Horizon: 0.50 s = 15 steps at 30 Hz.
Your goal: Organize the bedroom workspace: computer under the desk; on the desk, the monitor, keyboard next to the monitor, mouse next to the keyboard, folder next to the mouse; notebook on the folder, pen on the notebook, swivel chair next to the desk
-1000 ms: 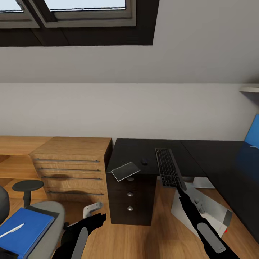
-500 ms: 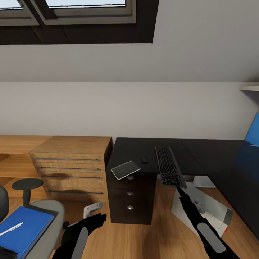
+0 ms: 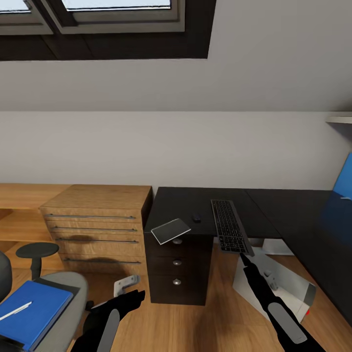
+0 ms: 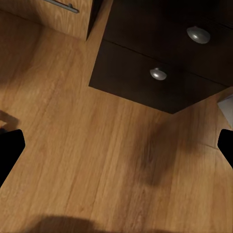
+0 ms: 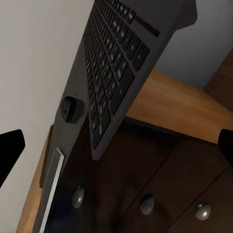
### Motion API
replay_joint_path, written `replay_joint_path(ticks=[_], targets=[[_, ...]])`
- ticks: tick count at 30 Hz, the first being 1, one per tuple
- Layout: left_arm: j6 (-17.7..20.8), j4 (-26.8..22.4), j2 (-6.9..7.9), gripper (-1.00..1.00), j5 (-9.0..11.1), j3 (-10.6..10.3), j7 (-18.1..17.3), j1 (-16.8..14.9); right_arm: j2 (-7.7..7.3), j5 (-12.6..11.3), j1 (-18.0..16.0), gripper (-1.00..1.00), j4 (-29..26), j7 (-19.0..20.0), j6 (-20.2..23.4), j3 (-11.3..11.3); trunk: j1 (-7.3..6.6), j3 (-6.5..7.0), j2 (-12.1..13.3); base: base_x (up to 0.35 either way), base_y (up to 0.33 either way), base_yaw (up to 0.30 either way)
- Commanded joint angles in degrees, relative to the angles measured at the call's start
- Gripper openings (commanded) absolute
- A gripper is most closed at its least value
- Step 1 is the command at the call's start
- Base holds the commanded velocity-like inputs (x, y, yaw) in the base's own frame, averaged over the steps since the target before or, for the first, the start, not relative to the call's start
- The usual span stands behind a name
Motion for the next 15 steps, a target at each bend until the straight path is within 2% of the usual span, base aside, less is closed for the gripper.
replay_joint_path(ticks=[1,7,9,10,15], targets=[[0.21,-0.06,-0.04,1.0,0.61,0.08,0.41,-0.04,-0.07,-0.62,-0.05,1.0,0.03,0.17,-0.38,0.32,0.0,-0.06,-0.03,0.0,0.0,0.0],[0.24,-0.06,-0.04,1.0,0.64,0.1,0.41,-0.04,-0.05,-1.0,-0.05,1.0,0.09,0.05,-0.38,-0.39,0.0,-0.06,-0.03,0.002,0.0,0.0],[0.27,-0.06,-0.04,1.0,0.65,0.12,0.38,-0.04,-0.05,-2.42,-0.05,1.0,0.09,-0.01,-0.38,-0.69,0.0,-0.06,-0.03,0.106,0.017,0.0],[0.29,-0.06,-0.04,1.0,0.65,0.14,0.38,-0.04,-0.05,-4.01,-0.05,1.0,0.11,-0.05,-0.38,-0.78,0.0,-0.06,-0.03,0.217,0.022,0.0],[0.3,-0.06,-0.04,1.0,0.65,0.21,0.4,-0.04,-0.05,-5.02,-0.05,1.0,0.13,-0.07,-0.38,-0.83,0.0,-0.06,-0.03,0.099,0.008,0.0]])
